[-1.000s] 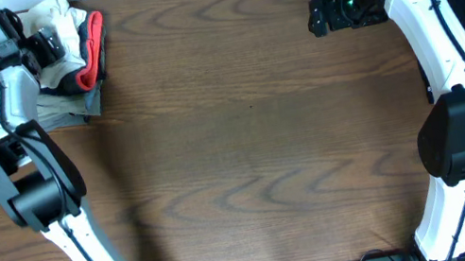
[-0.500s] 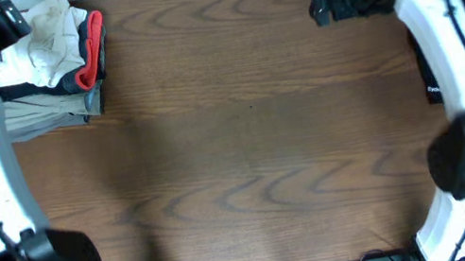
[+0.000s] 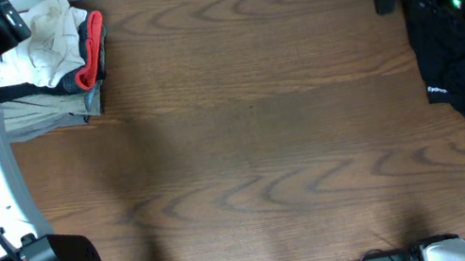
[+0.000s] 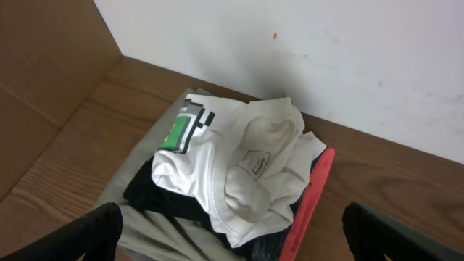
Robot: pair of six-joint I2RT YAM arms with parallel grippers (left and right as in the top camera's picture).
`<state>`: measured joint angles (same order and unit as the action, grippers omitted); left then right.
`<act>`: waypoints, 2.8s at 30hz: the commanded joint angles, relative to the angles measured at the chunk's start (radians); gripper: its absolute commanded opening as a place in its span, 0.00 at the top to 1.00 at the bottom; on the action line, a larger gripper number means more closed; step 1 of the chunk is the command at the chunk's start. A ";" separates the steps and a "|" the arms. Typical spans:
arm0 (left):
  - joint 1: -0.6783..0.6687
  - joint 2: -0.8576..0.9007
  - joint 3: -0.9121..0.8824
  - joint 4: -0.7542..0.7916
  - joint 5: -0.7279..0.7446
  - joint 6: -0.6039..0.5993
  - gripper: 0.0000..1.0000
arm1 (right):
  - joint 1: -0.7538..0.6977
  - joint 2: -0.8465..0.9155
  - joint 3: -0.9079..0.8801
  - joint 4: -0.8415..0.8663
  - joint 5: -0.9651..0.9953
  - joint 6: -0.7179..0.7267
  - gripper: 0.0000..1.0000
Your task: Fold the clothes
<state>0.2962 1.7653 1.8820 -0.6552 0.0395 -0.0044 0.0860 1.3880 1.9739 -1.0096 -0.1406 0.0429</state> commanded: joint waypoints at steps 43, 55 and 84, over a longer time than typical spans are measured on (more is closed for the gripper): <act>0.001 0.006 0.003 -0.003 0.002 -0.009 0.02 | -0.035 -1.112 -1.807 1.053 0.142 -0.066 0.01; 0.001 0.006 0.003 -0.003 0.002 -0.009 0.02 | -0.036 -1.300 -1.968 1.019 0.090 -0.066 0.01; 0.001 0.006 0.003 -0.003 0.002 -0.009 0.02 | -0.035 -1.350 -1.968 0.938 0.091 -0.067 0.01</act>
<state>0.2962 1.7653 1.8820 -0.6559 0.0456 -0.0040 0.0605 0.0456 0.0071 -0.0669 -0.0376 -0.0124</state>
